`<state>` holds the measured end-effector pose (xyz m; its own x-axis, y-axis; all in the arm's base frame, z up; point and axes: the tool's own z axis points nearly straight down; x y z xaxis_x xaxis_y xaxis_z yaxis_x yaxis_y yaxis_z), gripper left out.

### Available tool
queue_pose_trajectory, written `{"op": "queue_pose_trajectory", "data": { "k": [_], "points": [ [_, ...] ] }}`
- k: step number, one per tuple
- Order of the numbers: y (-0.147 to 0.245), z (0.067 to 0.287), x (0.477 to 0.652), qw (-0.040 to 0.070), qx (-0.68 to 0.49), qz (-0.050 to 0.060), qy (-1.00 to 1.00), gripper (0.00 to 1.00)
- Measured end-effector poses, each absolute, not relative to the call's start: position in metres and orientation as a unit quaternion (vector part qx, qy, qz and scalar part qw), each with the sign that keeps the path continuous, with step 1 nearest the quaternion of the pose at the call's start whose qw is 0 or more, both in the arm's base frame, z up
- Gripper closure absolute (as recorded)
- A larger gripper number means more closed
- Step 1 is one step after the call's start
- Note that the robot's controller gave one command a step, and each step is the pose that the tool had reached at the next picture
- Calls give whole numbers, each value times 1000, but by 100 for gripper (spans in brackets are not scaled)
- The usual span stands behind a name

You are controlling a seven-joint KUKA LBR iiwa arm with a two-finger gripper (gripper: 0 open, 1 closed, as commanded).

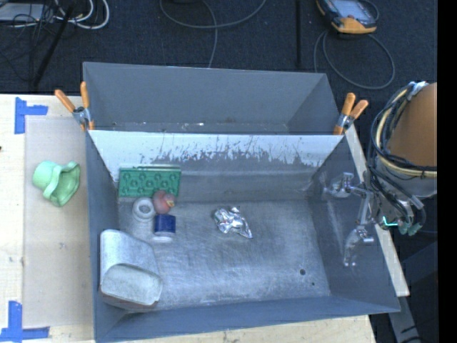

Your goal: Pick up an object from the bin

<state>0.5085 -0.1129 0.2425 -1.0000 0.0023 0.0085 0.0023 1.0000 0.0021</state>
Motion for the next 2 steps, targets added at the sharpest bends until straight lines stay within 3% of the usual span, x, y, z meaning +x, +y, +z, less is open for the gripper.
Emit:
{"op": "queue_pose_trajectory", "data": {
  "k": [1,2],
  "points": [
    [-127,104,566,3,-32,-1,-999,0],
    [-19,132,592,-2,-25,-2,-1000,0]
  ]
}}
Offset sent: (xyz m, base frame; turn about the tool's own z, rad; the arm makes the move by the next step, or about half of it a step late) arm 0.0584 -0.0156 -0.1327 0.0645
